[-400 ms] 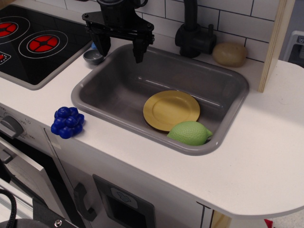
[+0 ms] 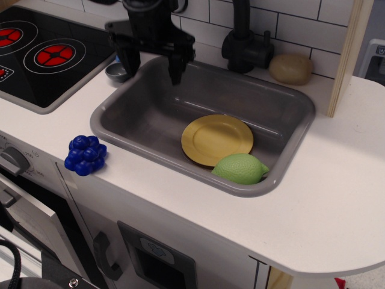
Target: Put blueberries on plate sink
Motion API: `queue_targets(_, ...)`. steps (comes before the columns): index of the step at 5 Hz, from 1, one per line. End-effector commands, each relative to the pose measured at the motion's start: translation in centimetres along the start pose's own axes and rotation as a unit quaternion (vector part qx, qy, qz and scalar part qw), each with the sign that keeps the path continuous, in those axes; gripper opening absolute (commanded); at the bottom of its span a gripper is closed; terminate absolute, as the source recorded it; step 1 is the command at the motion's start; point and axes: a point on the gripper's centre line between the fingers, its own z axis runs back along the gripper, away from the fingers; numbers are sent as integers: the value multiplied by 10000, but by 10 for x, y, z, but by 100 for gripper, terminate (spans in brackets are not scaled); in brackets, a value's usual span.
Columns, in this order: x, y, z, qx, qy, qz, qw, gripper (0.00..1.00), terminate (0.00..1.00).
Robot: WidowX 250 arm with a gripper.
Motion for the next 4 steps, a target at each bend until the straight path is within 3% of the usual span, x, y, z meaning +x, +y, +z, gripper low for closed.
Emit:
queue_targets(1,-6,8,30,-219,-139,-32,9997,100,0)
queue_targets(3,-34,28,62,-289,112,310,9990,100,0)
queue_targets(4,-51,37,67,-234,210,236,9992,100,0)
